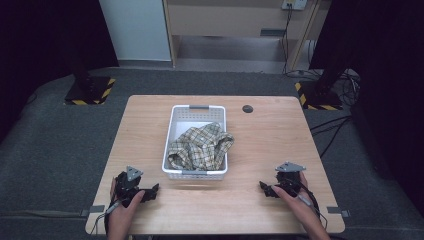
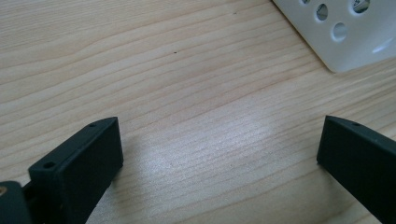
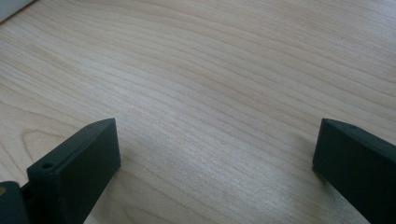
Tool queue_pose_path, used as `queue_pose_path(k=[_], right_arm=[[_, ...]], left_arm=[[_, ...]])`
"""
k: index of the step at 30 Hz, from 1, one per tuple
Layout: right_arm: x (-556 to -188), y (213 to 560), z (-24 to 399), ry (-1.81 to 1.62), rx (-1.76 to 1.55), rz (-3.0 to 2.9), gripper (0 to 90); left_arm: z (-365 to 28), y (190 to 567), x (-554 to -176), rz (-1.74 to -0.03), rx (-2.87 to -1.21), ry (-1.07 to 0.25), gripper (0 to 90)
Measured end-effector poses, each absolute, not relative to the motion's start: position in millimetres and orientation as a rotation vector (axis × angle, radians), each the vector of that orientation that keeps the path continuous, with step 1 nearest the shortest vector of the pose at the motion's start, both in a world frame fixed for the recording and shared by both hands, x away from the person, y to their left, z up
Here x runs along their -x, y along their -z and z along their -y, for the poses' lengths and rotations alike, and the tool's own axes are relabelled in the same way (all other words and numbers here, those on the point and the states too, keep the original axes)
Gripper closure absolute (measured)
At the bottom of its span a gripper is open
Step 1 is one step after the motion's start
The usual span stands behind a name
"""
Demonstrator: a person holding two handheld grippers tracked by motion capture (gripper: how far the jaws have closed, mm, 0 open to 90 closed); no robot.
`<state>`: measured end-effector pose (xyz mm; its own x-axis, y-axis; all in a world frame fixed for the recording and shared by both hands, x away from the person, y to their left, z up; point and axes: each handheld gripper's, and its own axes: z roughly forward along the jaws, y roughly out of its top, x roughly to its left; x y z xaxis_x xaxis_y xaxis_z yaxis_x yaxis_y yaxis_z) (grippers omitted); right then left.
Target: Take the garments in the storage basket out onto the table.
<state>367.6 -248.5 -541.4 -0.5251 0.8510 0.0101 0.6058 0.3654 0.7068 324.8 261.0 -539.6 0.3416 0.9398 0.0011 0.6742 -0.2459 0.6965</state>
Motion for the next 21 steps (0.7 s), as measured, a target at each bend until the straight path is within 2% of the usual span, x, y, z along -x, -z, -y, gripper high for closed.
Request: queue_pose_path(k=[21], right_arm=[[-372.3,531.5,243.2,-0.972,-1.260,-2.281,2.7]], left_arm=[[-261.0,539.5,-324.8,-1.407,-2.007,-0.570,0.0]])
